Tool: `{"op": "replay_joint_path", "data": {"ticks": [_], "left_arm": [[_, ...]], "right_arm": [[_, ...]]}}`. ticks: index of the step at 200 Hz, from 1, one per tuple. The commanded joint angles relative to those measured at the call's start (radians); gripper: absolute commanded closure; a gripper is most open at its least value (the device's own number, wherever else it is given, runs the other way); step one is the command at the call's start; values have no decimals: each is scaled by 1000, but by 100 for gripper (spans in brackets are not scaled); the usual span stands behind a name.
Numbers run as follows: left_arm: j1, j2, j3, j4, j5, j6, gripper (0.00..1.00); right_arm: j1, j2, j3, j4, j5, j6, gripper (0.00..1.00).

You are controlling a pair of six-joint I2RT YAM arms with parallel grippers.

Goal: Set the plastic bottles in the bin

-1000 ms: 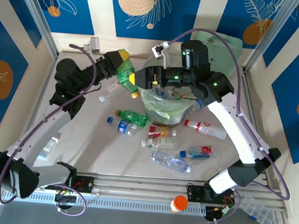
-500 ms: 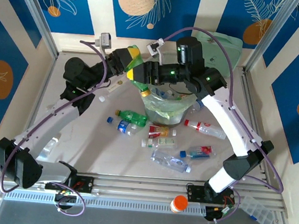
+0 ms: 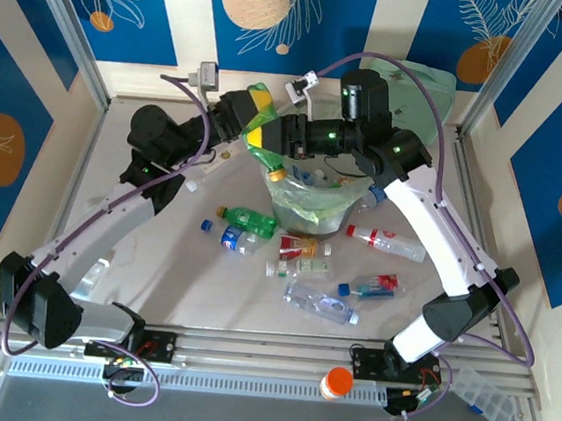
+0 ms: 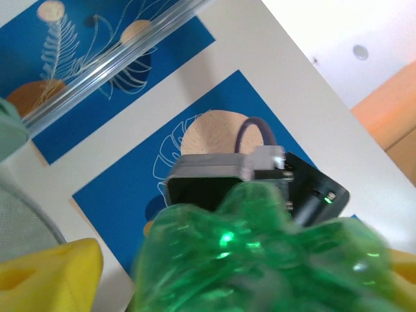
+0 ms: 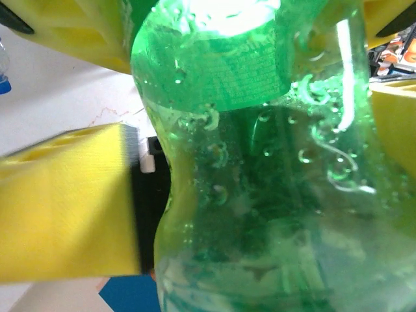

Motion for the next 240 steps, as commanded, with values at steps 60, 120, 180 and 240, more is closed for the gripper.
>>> {"op": "replay_joint_path", "data": {"ticks": [60,120,180,240], "left_arm": [[17,-289,55,-868,-524,496,1],[17,-353,7,-1056,-594,491,1],[20,-372,9,-1200,-684,491,1],[32,-388,21,-1290,-775,479,1]], "right_arm": [[-127,-85,-27,-223,349,-192,59],[-132,32,-30,-344,587,-201,59],[-129,167,-36,-347,667,-181,58],[-96,300,-8,-411,700,-114,54]]}}
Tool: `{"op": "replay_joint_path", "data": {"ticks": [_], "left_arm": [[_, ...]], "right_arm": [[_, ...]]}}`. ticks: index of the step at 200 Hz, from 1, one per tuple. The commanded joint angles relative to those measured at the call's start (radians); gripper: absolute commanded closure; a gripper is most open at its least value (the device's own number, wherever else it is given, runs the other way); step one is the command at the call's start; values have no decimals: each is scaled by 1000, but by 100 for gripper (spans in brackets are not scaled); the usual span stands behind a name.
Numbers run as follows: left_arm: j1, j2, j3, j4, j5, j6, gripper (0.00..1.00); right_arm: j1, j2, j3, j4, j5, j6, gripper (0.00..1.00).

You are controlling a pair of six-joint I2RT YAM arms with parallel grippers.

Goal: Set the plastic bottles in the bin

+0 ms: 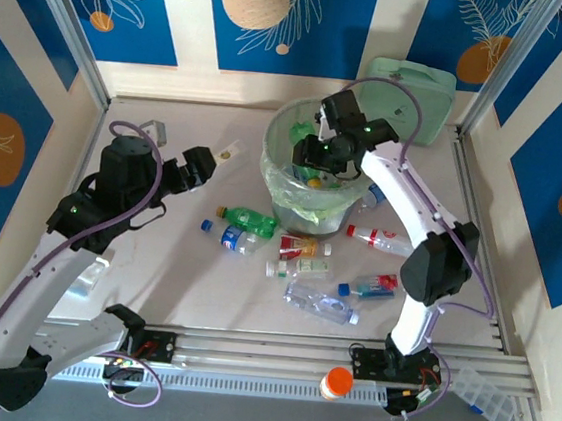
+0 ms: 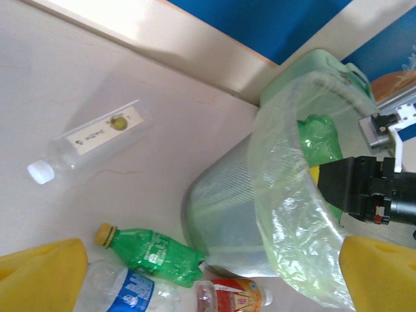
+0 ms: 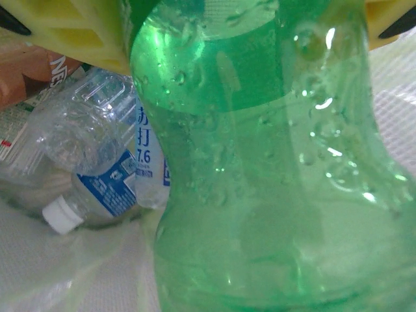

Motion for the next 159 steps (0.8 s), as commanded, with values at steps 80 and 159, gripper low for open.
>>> {"op": "replay_joint_path", "data": {"ticks": [80,159], "left_arm": [[26,-63,-16,-85,-89,-3,0],[36,-72,-35,-92,-77,-29,1]], "right_arm": [[43,141,30,-99,7,44,43],[44,69,74,-98,47,55,19]]}}
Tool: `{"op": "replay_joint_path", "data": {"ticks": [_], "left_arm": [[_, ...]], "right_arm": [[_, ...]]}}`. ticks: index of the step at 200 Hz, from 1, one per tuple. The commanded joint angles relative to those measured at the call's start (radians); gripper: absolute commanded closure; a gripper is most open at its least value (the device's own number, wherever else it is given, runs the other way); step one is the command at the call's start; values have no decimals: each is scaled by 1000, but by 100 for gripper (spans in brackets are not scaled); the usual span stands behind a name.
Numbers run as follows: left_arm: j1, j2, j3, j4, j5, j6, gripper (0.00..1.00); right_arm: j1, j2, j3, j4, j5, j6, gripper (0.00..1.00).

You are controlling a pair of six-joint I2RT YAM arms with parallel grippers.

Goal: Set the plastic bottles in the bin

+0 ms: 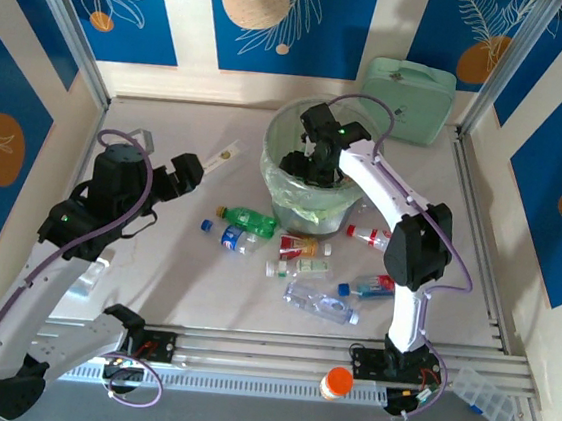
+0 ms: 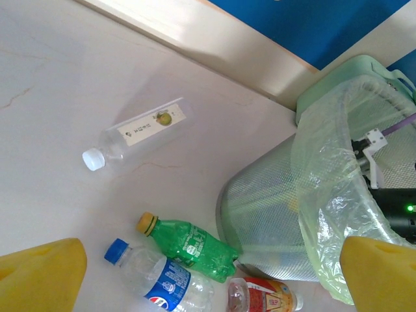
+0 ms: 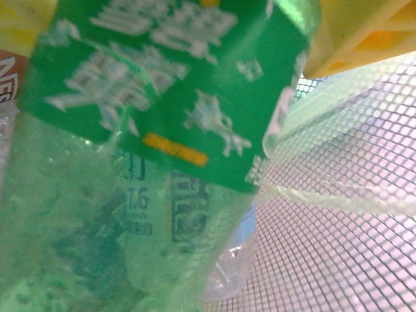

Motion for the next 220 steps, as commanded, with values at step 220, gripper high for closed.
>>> {"op": "replay_joint_path", "data": {"ticks": [220], "left_arm": [[14,13,20,-21,274,0,5]], "right_arm": [[-44,-697,-172,25,-79,-123,40]]}}
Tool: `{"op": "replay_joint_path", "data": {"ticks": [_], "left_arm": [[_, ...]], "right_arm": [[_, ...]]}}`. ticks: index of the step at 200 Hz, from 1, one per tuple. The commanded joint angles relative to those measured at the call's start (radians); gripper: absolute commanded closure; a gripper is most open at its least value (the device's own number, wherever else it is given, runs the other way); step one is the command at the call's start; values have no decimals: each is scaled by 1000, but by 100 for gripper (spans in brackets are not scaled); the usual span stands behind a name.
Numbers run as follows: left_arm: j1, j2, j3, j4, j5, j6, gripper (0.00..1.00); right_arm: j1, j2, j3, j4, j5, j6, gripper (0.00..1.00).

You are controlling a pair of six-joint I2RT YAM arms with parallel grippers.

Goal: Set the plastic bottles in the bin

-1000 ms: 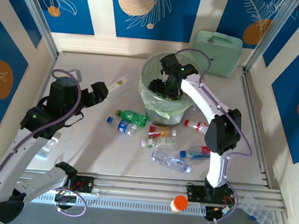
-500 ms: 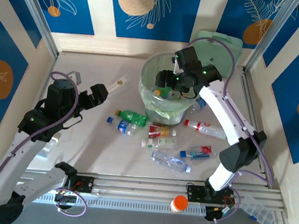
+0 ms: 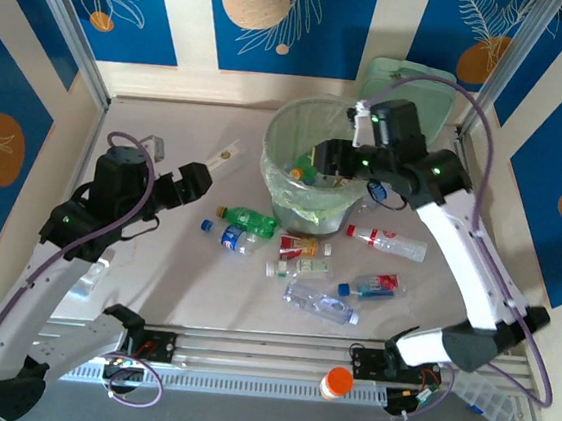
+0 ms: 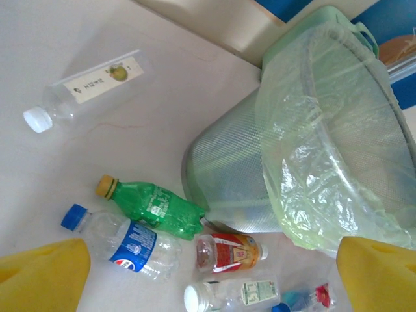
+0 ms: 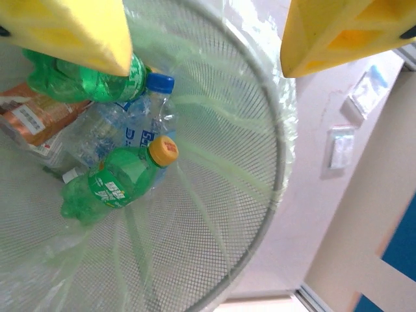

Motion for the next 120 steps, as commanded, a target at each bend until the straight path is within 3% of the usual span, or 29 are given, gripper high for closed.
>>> {"op": "replay_joint_path", "data": {"ticks": [1,41,88,120], "left_arm": [[7,14,38,-17,72,10,5],[-33,54,25,16,127,-15,6],[-117,117,34,23,113,-33,7],[-124,116,3,31,105,-64,7]], "right_arm": [[-24,-102,-44,-15,-75,9,40],[-57,-243,-106,-126,-65,80,47],[-112,-407,-277,-271,0,174,45],[-172,-482,-384,-340,59,319,42]]}}
